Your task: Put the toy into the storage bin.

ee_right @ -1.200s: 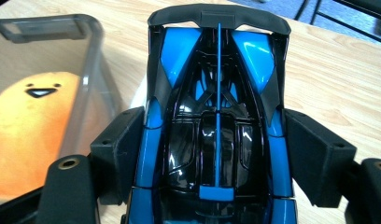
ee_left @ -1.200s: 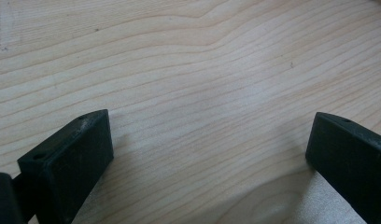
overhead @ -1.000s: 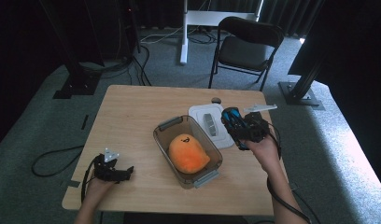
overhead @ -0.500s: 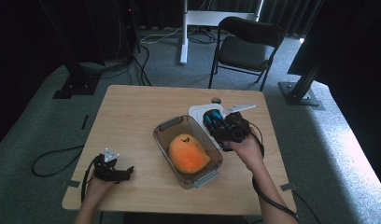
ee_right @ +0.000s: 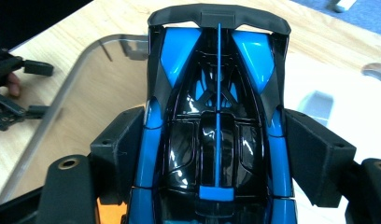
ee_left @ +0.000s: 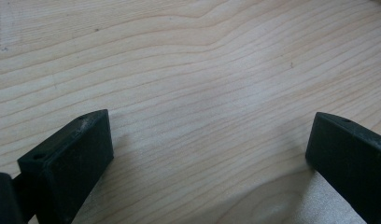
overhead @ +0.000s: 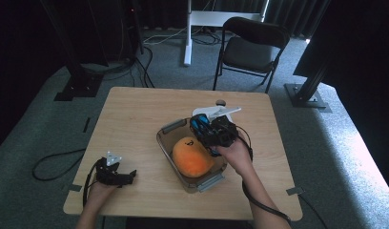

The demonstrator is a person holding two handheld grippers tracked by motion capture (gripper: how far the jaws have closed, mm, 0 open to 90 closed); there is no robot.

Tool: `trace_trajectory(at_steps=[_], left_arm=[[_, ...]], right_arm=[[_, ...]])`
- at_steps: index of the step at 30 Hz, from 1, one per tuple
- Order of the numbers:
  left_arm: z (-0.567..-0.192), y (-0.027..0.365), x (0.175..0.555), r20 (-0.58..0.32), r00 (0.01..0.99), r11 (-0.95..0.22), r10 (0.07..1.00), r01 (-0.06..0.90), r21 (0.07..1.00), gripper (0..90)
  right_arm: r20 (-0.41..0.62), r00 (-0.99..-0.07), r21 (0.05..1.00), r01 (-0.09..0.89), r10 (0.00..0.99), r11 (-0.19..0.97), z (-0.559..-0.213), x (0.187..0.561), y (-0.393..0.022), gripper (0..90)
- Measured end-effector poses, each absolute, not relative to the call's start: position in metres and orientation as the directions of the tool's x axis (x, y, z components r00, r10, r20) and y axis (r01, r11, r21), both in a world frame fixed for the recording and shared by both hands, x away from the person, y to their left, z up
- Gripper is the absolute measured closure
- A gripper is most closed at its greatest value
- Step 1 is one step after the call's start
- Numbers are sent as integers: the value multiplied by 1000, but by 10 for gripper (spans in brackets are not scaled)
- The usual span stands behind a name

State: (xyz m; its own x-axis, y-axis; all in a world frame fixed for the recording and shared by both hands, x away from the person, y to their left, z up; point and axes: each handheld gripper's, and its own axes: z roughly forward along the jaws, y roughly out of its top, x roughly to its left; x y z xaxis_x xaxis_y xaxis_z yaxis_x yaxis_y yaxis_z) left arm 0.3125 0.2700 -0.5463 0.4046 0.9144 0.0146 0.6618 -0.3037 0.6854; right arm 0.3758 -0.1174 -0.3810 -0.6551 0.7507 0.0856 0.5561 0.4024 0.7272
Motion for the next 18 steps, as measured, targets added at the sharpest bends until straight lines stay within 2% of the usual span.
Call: trace_trajectory(at_steps=[7, 18], left_arm=[[-546, 270, 313, 15, 406, -305, 914, 661, 685, 11], [-546, 270, 313, 15, 406, -305, 914, 661, 685, 12]], right_arm=[[97, -681, 708, 559, 726, 431, -389, 374, -100, 257], [115, -676, 679, 588, 727, 439, -405, 376, -96, 256]])
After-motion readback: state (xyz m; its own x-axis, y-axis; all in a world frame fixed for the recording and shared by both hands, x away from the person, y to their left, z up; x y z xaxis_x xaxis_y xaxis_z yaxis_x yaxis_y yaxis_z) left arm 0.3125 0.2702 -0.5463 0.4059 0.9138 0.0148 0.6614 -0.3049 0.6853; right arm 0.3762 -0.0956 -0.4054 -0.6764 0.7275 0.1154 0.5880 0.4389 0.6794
